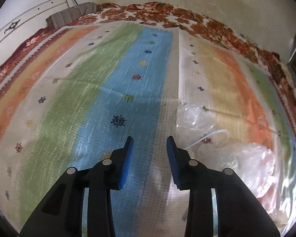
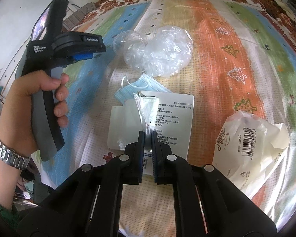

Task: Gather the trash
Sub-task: 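Lower the left gripper and grasp the clear plastic cup while the right holds the tissue, then carry the held cup and tissue back over the gold-rimmed bin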

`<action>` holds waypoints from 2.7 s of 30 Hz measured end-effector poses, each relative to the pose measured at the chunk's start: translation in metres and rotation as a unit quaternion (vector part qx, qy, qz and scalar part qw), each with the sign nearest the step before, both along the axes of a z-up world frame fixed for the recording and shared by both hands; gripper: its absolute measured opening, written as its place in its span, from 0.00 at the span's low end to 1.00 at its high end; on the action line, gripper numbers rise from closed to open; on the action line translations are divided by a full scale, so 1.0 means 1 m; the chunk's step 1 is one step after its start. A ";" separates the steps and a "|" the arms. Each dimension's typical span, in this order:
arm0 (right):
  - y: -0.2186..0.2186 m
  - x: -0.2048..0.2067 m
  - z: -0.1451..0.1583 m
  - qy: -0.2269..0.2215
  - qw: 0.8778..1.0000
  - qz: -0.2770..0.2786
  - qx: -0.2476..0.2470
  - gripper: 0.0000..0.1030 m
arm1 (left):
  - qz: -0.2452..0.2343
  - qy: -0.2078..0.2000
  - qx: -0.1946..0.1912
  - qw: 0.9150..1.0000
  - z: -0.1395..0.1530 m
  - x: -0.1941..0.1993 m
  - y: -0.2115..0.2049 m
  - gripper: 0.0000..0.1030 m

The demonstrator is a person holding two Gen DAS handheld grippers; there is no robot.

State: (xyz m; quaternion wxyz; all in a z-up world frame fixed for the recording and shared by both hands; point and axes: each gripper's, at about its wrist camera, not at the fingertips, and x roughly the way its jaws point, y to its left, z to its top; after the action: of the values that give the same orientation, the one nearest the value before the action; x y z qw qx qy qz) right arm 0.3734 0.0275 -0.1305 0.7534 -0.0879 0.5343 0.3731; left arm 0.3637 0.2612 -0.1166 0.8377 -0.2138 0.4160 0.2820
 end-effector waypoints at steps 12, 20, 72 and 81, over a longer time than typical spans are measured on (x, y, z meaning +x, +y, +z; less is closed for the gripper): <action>0.000 0.000 0.001 0.004 1.000 -0.001 0.000 0.06 | -0.035 -0.014 0.005 0.999 0.001 0.013 -0.010 0.44; 0.000 -0.001 -0.001 0.005 1.000 0.004 0.000 0.05 | -0.054 -0.014 -0.003 0.998 -0.014 0.026 -0.004 0.45; 0.000 -0.007 0.033 -0.019 0.999 0.022 0.022 0.03 | -0.033 -0.057 0.007 0.998 0.039 -0.015 -0.001 0.03; -0.022 -0.028 0.085 -0.056 0.997 0.021 0.057 0.03 | -0.031 -0.047 -0.027 0.998 0.071 -0.076 -0.015 0.03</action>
State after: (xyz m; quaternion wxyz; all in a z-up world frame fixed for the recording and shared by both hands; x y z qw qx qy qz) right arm 0.3451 0.0060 -0.0450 0.7781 -0.0765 0.4670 0.4131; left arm 0.2874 0.2463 -0.0460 0.8585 -0.2366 0.3901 0.2341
